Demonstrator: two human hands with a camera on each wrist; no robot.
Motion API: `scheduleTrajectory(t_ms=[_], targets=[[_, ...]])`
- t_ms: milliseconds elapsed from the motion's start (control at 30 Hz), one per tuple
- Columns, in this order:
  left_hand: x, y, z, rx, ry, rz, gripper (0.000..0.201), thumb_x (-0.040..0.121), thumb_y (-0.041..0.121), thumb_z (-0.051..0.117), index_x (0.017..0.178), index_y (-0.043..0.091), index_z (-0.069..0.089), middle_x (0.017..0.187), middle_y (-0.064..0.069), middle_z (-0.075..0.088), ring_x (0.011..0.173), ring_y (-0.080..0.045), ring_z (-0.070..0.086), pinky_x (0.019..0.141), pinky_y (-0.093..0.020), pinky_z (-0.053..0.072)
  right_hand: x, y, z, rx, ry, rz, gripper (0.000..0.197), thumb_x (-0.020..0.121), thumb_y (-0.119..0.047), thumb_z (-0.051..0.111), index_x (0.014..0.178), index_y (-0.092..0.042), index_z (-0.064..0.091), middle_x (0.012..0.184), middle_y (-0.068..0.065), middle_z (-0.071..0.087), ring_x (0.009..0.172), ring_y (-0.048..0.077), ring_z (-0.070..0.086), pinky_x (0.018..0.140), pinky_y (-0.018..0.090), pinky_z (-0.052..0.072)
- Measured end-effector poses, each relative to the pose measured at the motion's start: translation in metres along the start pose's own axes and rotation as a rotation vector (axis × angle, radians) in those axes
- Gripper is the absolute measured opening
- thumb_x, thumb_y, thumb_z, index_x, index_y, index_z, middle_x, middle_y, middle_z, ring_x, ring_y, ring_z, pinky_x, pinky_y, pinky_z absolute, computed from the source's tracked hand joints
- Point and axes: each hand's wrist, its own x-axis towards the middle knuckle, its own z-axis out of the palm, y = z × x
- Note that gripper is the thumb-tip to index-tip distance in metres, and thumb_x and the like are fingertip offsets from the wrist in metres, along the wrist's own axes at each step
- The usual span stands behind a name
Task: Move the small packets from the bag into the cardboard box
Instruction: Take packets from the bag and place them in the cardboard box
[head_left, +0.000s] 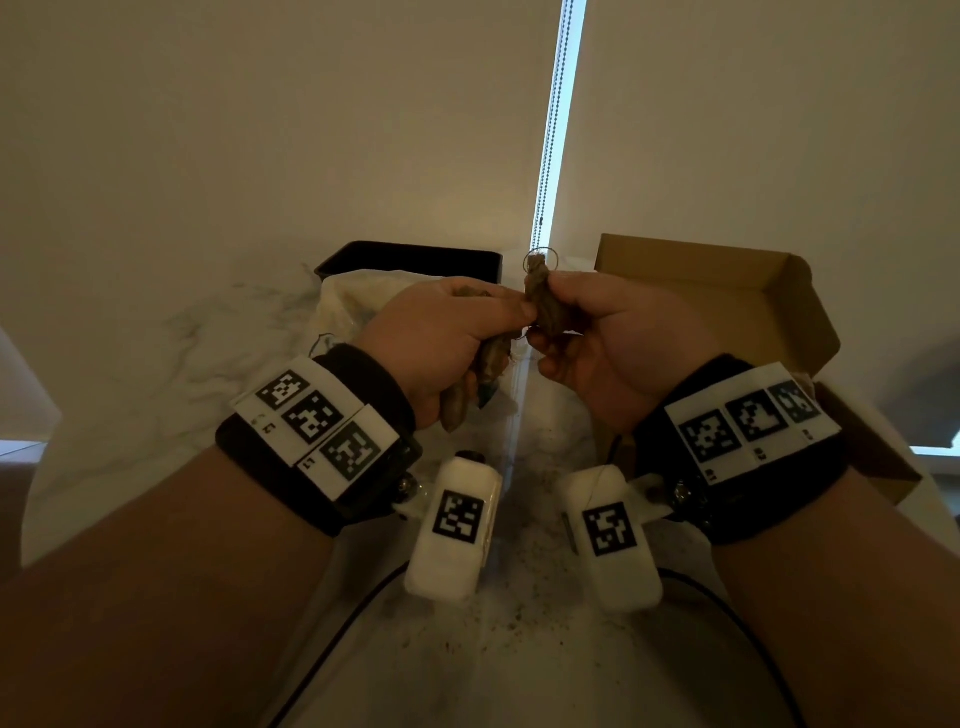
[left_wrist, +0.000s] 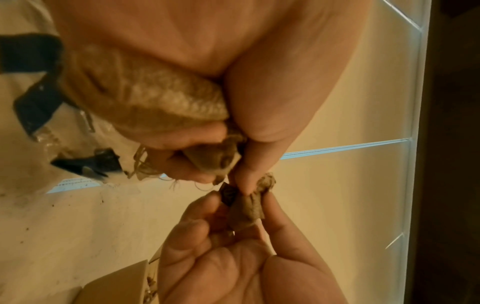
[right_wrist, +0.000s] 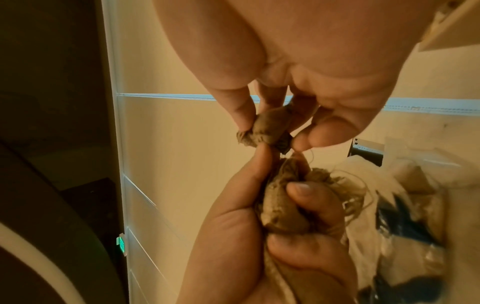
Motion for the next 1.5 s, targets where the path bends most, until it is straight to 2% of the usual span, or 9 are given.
scheduleTrajectory(t_ms=[200, 300, 500, 733, 867, 1000, 1233, 1400, 1500], targets=[[-0.002, 0.001, 0.0, 0.012, 0.014, -0.005, 0.021, 0.098, 0.028, 0.063, 0.099, 0.009, 0.072, 0.055, -0.006, 0.054, 0.034, -0.014, 0.04, 0.032, -0.019, 0.032, 0.0, -0.002, -0.002, 0.088, 0.023, -0.024, 0.018, 0.098, -0.023, 0.049, 0.091, -0.012, 0.062, 0.076, 0.003, 0.065, 0.06, 0.015, 0.064, 0.053, 0.023, 0.048], [-0.003, 0.003, 0.001, 0.053, 0.024, 0.037, 0.024, 0.097, 0.03, 0.064, 0.107, 0.011, 0.075, 0.055, -0.002, 0.058, 0.04, -0.015, 0.046, 0.035, -0.021, 0.036, 0.001, -0.001, 0.0, 0.127, 0.004, -0.024, 0.018, 0.099, -0.021, 0.049, 0.096, -0.009, 0.061, 0.086, 0.008, 0.067, 0.068, 0.018, 0.068, 0.056, 0.025, 0.054], [-0.007, 0.005, 0.002, 0.294, 0.158, 0.176, 0.028, 0.099, 0.036, 0.059, 0.091, 0.012, 0.07, 0.056, -0.001, 0.057, 0.035, -0.005, 0.044, 0.036, -0.016, 0.035, -0.003, -0.004, -0.001, 0.174, -0.047, 0.003, 0.023, 0.102, -0.023, 0.043, 0.108, -0.01, 0.061, 0.096, 0.007, 0.072, 0.081, 0.023, 0.074, 0.067, 0.03, 0.059], [-0.006, 0.016, -0.004, 0.176, 0.399, 0.209, 0.019, 0.099, 0.033, 0.058, 0.097, 0.018, 0.071, 0.059, 0.005, 0.063, 0.042, -0.004, 0.054, 0.04, -0.017, 0.047, -0.003, -0.009, -0.007, 0.124, 0.007, 0.077, 0.025, 0.096, -0.017, 0.039, 0.11, -0.01, 0.058, 0.072, 0.003, 0.055, 0.054, 0.015, 0.049, 0.049, 0.024, 0.039], [-0.001, 0.02, -0.015, 0.038, 0.526, 0.225, 0.017, 0.098, 0.033, 0.06, 0.095, 0.019, 0.069, 0.06, 0.004, 0.062, 0.048, -0.009, 0.054, 0.045, -0.027, 0.049, -0.014, -0.013, -0.009, 0.016, -0.213, 0.207, 0.04, 0.088, -0.05, 0.046, 0.107, -0.016, 0.052, 0.065, 0.001, 0.046, 0.051, 0.015, 0.036, 0.05, 0.024, 0.025], [0.002, 0.02, -0.021, 0.023, 0.569, 0.221, 0.015, 0.099, 0.032, 0.059, 0.093, 0.02, 0.067, 0.063, 0.0, 0.061, 0.042, -0.009, 0.05, 0.038, -0.021, 0.039, -0.023, -0.012, -0.006, -0.106, -0.402, 0.105, 0.029, 0.084, -0.034, 0.053, 0.105, -0.013, 0.054, 0.061, 0.0, 0.045, 0.047, 0.013, 0.036, 0.048, 0.022, 0.024], [0.008, 0.014, -0.026, 0.047, 0.559, 0.226, 0.019, 0.098, 0.031, 0.061, 0.099, 0.014, 0.07, 0.06, 0.002, 0.061, 0.051, -0.012, 0.056, 0.054, -0.027, 0.048, -0.023, -0.013, -0.01, 0.051, -0.588, -0.08, 0.023, 0.085, -0.026, 0.052, 0.086, -0.015, 0.072, 0.067, 0.005, 0.062, 0.06, 0.022, 0.058, 0.051, 0.03, 0.046], [0.007, 0.015, -0.029, 0.097, 0.572, 0.251, 0.021, 0.099, 0.029, 0.059, 0.102, 0.011, 0.07, 0.06, 0.003, 0.06, 0.05, -0.008, 0.054, 0.052, -0.024, 0.049, -0.022, -0.016, -0.015, 0.088, -0.686, -0.085, 0.034, 0.087, -0.035, 0.048, 0.1, -0.013, 0.071, 0.066, 0.001, 0.06, 0.047, 0.012, 0.048, 0.047, 0.024, 0.038], [0.005, 0.015, -0.028, 0.232, 0.524, 0.224, 0.021, 0.097, 0.034, 0.061, 0.099, 0.018, 0.073, 0.072, -0.002, 0.068, 0.063, -0.015, 0.063, 0.061, -0.029, 0.056, -0.022, -0.02, -0.017, 0.184, -0.718, -0.151, 0.032, 0.085, -0.029, 0.054, 0.111, -0.013, 0.066, 0.076, 0.003, 0.063, 0.055, 0.016, 0.054, 0.052, 0.026, 0.042]])
